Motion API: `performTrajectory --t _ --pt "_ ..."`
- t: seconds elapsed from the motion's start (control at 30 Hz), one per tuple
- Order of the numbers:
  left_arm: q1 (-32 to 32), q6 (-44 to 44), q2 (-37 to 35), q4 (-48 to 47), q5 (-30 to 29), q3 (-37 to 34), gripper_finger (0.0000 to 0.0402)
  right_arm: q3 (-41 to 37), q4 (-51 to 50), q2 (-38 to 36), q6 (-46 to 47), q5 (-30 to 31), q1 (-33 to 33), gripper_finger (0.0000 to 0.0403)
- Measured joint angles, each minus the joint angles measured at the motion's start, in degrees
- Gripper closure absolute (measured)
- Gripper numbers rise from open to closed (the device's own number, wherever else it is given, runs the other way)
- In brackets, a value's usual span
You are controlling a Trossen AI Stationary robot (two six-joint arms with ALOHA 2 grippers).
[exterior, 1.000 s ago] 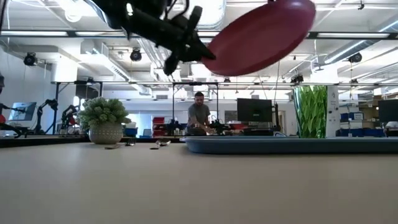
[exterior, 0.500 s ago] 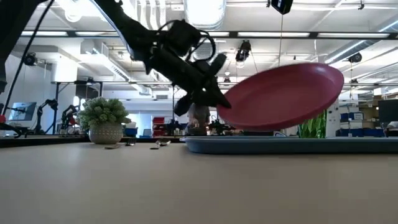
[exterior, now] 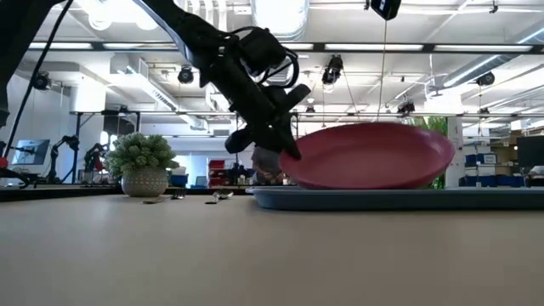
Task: Pick and place plate/cup/fork/spoon on tray
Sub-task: Put the pink plate on the blue tray
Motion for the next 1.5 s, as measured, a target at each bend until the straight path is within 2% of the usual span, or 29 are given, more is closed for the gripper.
performTrajectory --t 0.2,0.5,1.07,1.27,1.5 --pt "0.1 -0.6 0.1 -2.8 -0.8 0.0 0.0401 0.0 -0.1 0.0 -0.3 0.0 0.0 0.0305" --pt "0.1 -0.3 0.1 -2.1 -0.8 0.0 0.0401 0.0 -0.1 0.0 -0.5 0.0 0.0 0.0305" --pt "0.0 0.4 0.1 0.8 -0.6 0.0 0.0324 0.0 -0.1 0.0 -1.1 -0.5 0.0 0.0305" --pt "0.1 4.2 0.0 1.1 -0.6 1.8 0.0317 0.0 -0.8 0.0 -0.9 -0.5 0.0 0.0305" --pt "0.1 4.7 -1.4 0.7 -0.4 2.0 0.0317 0.0 -2.3 0.0 -0.9 -0.5 0.0 0.0305"
